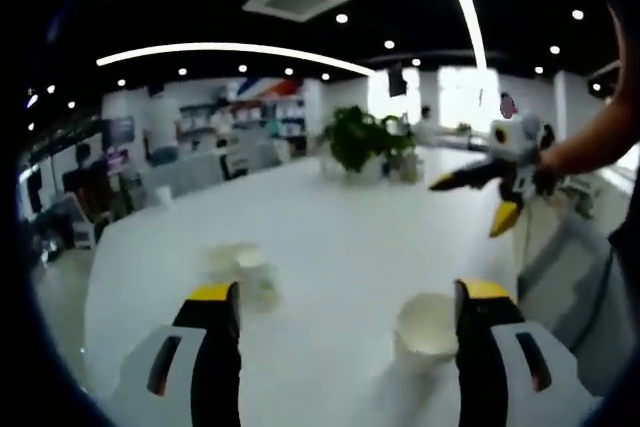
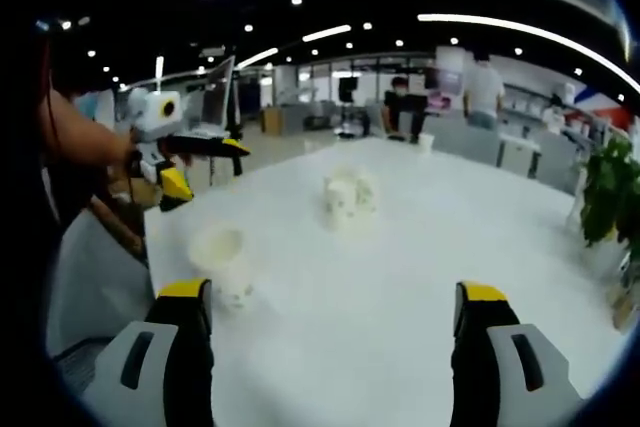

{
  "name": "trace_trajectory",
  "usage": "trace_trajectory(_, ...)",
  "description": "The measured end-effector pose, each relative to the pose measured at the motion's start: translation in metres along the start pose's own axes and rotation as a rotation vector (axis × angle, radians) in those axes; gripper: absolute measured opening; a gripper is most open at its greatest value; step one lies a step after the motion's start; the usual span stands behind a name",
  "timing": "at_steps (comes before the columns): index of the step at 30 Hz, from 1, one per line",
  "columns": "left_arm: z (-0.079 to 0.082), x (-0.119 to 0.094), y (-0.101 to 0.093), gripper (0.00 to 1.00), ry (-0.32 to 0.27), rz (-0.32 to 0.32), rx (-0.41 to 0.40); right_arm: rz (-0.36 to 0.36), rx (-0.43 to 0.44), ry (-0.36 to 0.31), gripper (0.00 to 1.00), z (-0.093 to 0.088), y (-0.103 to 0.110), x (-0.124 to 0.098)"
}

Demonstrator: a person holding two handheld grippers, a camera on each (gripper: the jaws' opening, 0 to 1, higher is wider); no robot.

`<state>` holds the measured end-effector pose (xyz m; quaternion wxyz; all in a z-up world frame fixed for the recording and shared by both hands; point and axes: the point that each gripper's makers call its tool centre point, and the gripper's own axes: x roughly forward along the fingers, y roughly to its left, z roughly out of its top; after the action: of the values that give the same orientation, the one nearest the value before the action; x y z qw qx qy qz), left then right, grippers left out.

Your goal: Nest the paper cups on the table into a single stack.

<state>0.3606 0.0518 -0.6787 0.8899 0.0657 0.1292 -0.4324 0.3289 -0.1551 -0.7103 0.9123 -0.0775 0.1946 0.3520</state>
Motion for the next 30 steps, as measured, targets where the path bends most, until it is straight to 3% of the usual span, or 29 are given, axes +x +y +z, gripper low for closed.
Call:
trace_trajectory(5, -0.002, -0.021, 0.021, 0.86, 0.016, 0.044, -0.014, -0.007, -0.002, 0.008, 1.0, 0.002, -0.005, 0.001)
trace_trajectory(9, -0.011, -0.036, 0.031, 0.92, 0.024, 0.074, -0.033, -0.014, 0.001, -0.02, 1.0, 0.011, -0.006, 0.002)
trace_trajectory(12, -0.024, -0.044, 0.039, 0.98, 0.035, 0.101, -0.03, -0.003, -0.019, -0.017, 1.0, 0.009, -0.008, 0.009)
trace_trajectory(14, -0.04, -0.054, 0.046, 0.98, 0.098, 0.145, -0.091, 0.003, -0.002, -0.007, 1.0, 0.009, -0.008, 0.009)
trace_trajectory(15, -0.041, -0.058, 0.048, 0.98, 0.089, 0.162, -0.111, 0.007, -0.015, -0.029, 1.0, 0.015, -0.007, 0.008)
trace_trajectory(18, -0.044, -0.064, 0.051, 0.98, 0.066, 0.172, -0.114, 0.007, -0.03, -0.025, 1.0, 0.015, -0.01, 0.009)
trace_trajectory(20, -0.051, -0.067, 0.054, 0.98, 0.088, 0.185, -0.113, -0.002, -0.036, -0.022, 1.0, 0.016, -0.015, 0.009)
trace_trajectory(23, -0.056, -0.071, 0.055, 0.98, 0.078, 0.193, -0.116, -0.009, -0.042, -0.035, 1.0, 0.018, -0.018, 0.009)
trace_trajectory(25, -0.064, -0.075, 0.054, 0.98, 0.114, 0.201, -0.154, -0.013, -0.031, -0.016, 1.0, 0.016, -0.02, 0.007)
trace_trajectory(30, -0.061, -0.075, 0.052, 0.98, 0.101, 0.178, -0.121, -0.036, -0.027, -0.033, 1.0, 0.015, -0.026, 0.007)
